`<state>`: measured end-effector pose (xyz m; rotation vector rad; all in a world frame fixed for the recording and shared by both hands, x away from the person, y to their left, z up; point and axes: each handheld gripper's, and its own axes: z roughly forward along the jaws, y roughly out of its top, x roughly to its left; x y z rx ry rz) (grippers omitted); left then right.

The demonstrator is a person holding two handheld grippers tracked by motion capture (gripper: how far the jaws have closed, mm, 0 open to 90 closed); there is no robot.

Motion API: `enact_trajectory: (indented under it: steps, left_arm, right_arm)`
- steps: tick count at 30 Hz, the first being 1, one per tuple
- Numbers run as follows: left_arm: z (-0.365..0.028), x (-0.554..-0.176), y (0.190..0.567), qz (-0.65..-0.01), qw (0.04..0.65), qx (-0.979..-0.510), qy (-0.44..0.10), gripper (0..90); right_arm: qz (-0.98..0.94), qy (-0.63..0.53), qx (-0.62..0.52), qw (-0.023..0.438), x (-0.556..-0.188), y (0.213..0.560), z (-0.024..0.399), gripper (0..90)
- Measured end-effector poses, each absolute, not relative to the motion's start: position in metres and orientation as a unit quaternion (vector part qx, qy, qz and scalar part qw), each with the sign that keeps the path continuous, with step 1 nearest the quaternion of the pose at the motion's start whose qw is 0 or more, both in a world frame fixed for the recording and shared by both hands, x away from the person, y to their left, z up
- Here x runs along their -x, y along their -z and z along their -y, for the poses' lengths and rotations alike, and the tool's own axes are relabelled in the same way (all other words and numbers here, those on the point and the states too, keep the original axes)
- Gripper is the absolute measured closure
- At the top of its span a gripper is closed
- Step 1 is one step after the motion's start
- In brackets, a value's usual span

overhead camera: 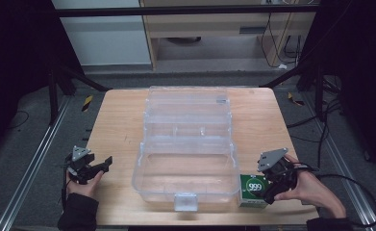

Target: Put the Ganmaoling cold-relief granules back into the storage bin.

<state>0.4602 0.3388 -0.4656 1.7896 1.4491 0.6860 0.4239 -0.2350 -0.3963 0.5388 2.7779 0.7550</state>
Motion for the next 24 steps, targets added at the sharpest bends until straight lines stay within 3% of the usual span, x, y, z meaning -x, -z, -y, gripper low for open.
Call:
enact_trajectory:
  steps: [24]
  left_arm:
    - [-0.338,-0.461,0.466,-0.559,0.357,-0.699,-0.267,25.3]
  right_arm:
    - [-0.968,-0.183,-0.151,0.081,-0.424,0.42,0.221,1.1]
